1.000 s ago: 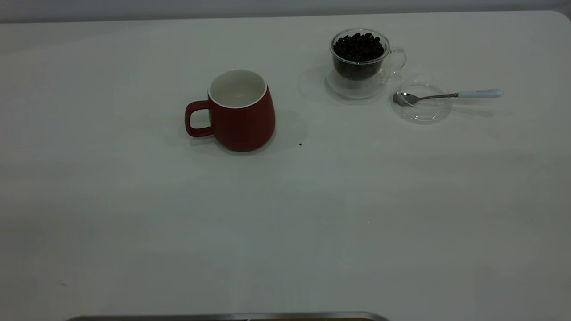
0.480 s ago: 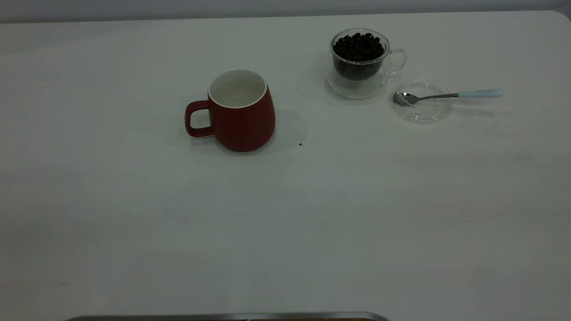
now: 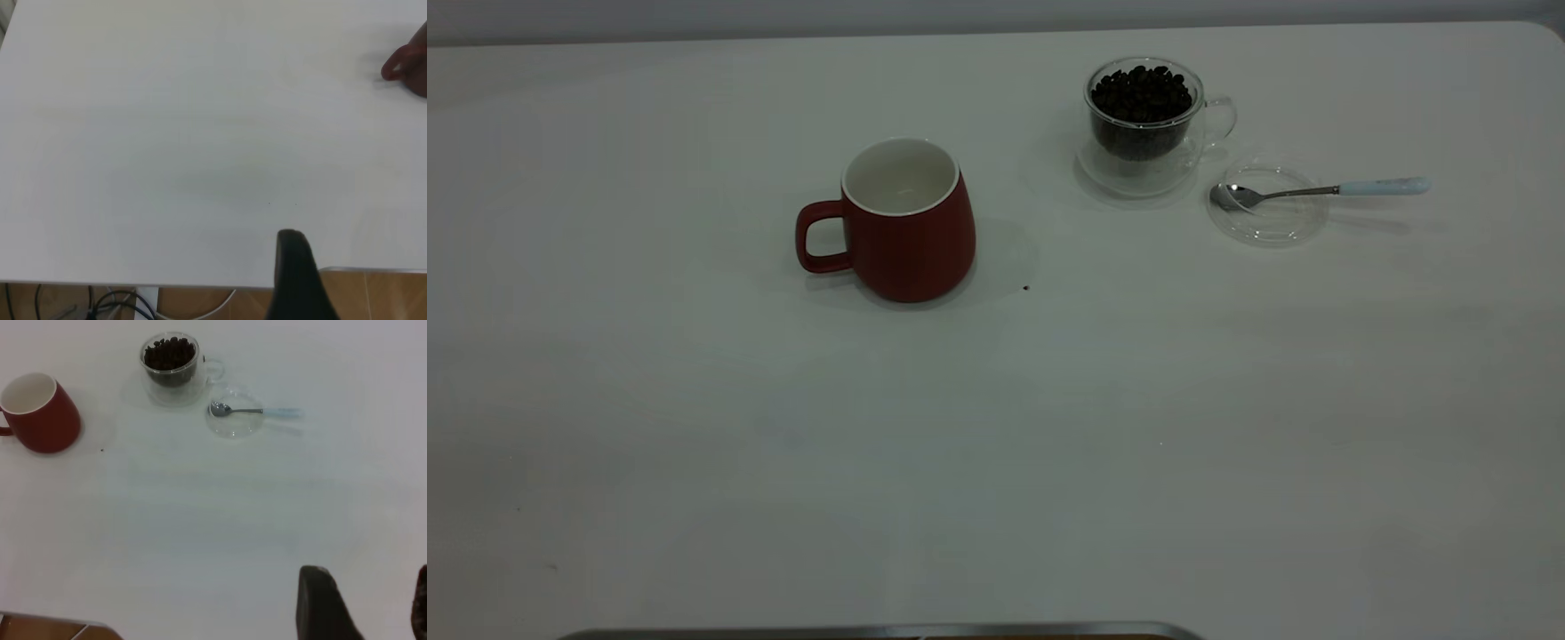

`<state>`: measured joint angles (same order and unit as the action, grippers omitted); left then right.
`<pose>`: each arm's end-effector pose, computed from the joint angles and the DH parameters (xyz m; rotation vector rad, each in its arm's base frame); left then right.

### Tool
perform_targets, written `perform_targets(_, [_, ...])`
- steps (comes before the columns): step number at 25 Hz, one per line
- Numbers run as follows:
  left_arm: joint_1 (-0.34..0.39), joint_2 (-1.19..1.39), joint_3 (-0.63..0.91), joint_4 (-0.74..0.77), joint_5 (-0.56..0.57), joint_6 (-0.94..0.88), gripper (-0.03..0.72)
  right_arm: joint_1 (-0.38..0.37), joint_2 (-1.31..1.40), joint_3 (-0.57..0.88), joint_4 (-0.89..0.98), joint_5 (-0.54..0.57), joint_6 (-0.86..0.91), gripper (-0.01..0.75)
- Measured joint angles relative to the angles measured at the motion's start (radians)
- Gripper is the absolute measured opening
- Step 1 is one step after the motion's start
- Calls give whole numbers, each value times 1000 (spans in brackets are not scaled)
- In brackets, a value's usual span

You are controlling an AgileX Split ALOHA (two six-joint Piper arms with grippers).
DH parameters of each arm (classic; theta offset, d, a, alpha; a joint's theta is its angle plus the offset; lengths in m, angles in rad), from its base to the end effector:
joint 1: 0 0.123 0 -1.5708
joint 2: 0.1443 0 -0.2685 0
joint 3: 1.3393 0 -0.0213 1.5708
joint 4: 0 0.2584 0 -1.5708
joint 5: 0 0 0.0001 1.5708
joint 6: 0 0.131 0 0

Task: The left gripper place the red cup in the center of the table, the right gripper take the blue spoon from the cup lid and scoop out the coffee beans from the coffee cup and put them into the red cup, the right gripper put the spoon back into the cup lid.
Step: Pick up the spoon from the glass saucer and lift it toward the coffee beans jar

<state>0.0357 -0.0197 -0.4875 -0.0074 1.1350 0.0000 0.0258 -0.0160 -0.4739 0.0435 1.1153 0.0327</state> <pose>0.0480 0.0008 0.2512 -0.0370 2.1111 0.0124 0.0509 0.0064 0.2490 0.0041 2.1094 0.0877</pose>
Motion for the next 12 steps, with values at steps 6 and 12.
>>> perform_targets(6, [0,0,0,0,0,0,537,0,221,-93,17,-132,25,452])
perform_targets(12, [0,0,0,0,0,0,537,0,653,-189,172,-345,-15,586])
